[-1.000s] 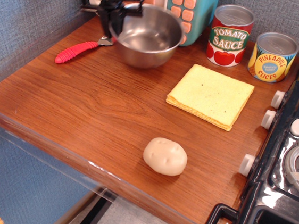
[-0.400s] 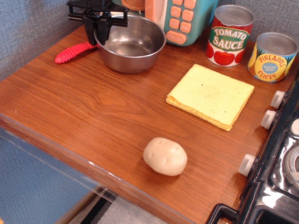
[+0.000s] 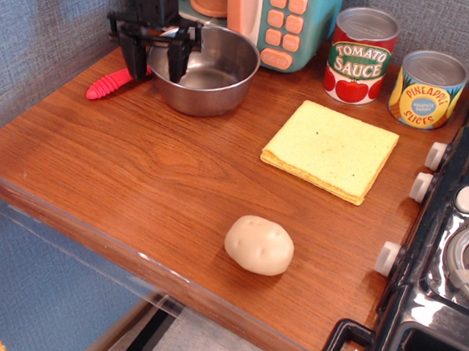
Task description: Move the bowl to the left of the towel.
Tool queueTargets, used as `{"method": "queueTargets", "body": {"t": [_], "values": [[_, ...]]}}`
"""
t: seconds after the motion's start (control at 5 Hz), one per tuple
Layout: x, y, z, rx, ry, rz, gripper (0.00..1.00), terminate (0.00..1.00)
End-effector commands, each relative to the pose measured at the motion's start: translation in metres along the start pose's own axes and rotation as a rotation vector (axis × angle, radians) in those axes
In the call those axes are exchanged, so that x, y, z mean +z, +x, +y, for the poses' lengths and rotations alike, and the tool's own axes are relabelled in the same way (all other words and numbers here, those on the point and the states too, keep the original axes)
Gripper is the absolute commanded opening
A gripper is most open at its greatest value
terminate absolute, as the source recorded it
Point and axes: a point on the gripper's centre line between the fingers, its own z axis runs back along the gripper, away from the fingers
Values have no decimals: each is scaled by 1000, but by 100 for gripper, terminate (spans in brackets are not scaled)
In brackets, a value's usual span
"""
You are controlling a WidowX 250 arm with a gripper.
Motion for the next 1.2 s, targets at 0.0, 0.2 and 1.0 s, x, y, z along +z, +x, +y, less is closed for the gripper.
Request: {"method": "queueTargets", "body": {"t": [0.0, 0.2, 1.0], "values": [[109, -29, -22, -219, 19, -297, 100, 0], [118, -50, -43, -328, 24, -304, 100, 0], [104, -64, -63, -342, 53, -255, 100, 100]]}}
